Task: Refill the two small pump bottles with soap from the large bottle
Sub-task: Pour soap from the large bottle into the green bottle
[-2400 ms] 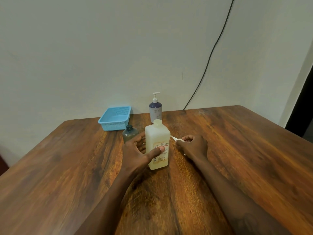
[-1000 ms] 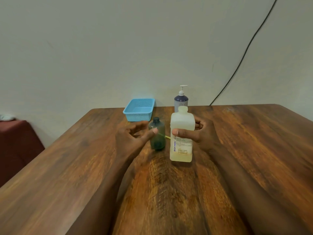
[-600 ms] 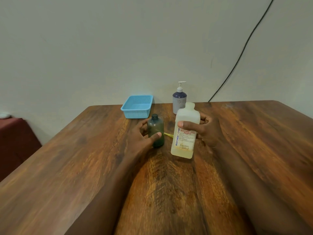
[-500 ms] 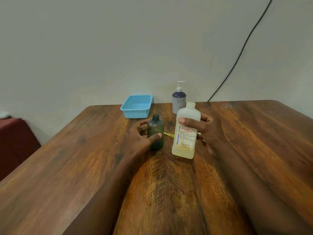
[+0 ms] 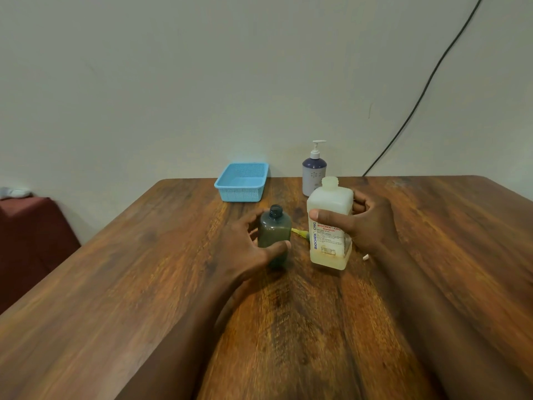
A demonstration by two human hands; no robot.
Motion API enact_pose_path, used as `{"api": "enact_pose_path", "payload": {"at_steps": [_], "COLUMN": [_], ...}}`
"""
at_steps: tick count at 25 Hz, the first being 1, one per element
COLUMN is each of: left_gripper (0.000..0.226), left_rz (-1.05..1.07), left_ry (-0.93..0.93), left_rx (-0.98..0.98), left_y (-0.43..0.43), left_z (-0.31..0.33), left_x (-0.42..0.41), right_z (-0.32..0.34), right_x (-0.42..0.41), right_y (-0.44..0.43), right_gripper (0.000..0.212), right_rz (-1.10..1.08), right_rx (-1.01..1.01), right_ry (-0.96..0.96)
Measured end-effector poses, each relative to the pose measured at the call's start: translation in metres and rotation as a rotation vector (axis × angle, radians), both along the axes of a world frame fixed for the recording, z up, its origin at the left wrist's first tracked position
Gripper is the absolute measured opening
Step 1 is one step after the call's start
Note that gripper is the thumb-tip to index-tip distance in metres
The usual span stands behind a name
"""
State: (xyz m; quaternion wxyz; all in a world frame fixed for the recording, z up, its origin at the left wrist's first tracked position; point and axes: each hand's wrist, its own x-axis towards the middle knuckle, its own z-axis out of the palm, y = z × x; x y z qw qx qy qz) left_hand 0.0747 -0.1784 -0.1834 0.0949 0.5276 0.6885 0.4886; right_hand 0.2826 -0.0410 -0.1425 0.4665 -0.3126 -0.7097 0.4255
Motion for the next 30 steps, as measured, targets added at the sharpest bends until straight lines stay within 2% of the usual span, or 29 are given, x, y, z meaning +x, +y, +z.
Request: {"api": "enact_pose_path", "payload": {"at_steps": [3,7,14,18,21,24,30], "left_gripper": [0.080,0.087,0.092,0.088,0.093,0.095,0.091], "left_rz": [-0.042,-0.023,0.056,0.055,0.046,0.055,0.092], "left_ry": [0.009,-0.020,0.076,0.089,0.090,0.076,0.073], "left_rx": [0.048,0.145,0.273,0.346,0.318,0.296,0.311], "left_y": [-0.001,-0.003,-0.009,-0.011,-0.010,-0.009,-0.007], "left_z": [0.003,0.009,0.027,0.033,0.032,0.029,0.031], "left_x": [0.010,0.018,0.024,0.029,0.030,0.027,0.025], "right_z": [0.000,-0.002,0.021,0.028,0.033,0.038,0.052], "right_x": [0.000,0.000,0.007,0.011,0.008,0.003,-0.004], "right_y": [0.000,0.000,0.011,0.014,0.015,0.015,0.014], "right_gripper": [0.081,0.081,0.092,0.091,0.086,0.091,0.084], "right_rz": [-0.037,-0.137,-0.255,-0.228,-0.217,-0.162,-0.190], "right_rx": [0.103,0.306,0.645,0.731,0.792,0.798,0.898], "right_ry": [-0.056,-0.165,-0.279,-0.318,-0.317,-0.260,-0.310]}}
